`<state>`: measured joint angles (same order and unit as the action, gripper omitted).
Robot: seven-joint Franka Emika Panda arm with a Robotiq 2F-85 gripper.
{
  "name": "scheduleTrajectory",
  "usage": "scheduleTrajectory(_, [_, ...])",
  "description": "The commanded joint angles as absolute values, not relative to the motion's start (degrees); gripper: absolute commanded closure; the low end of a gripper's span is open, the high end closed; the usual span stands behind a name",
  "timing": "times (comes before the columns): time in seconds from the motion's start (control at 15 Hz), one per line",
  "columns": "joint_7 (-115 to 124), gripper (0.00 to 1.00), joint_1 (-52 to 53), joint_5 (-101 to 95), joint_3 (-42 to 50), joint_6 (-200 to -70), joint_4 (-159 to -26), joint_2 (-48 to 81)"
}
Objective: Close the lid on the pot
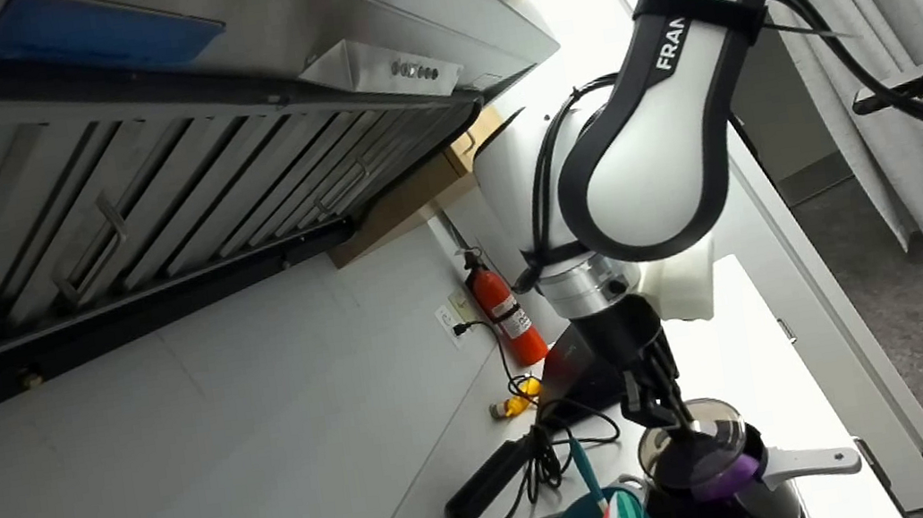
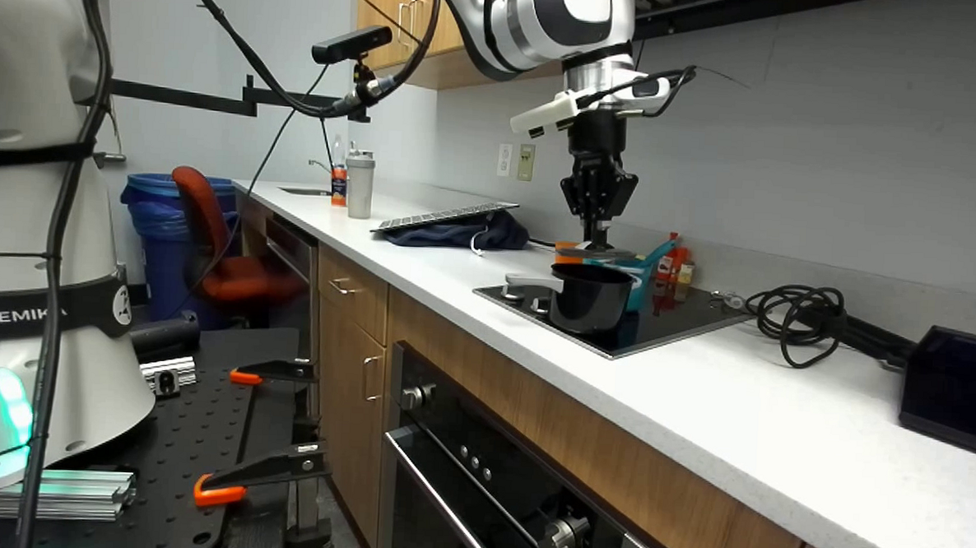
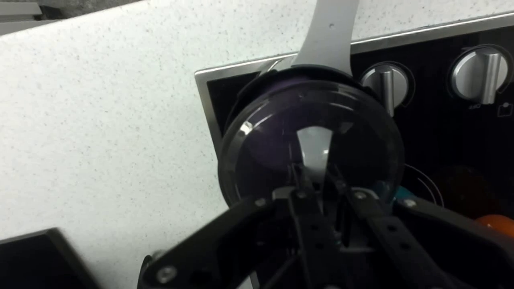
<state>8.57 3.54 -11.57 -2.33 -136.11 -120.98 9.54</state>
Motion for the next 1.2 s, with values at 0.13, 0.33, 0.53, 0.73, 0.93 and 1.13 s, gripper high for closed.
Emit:
scheduleTrajectory(0.13, [10.1,0.96,4.0,-12.1,-1.5,-135.9,-120.4,10.7])
scheduleTrajectory(0.33, [10.2,0.59,4.4,-12.3,-1.6,-135.2,-120.3,11.3])
scheduleTrajectory(0.53, [10.5,0.38,4.8,-12.7,-1.6,-134.8,-120.6,11.4])
scheduleTrajectory(0.73, [11.2,0.16,5.3,-13.0,-1.6,-135.3,-121.6,10.6])
scheduleTrajectory(0.93, [15.9,0.00,6.6,-16.1,-1.3,-137.2,-124.3,8.2])
scheduleTrajectory(1.13, [22.8,0.00,8.6,-21.4,-1.8,-138.5,-127.5,5.4])
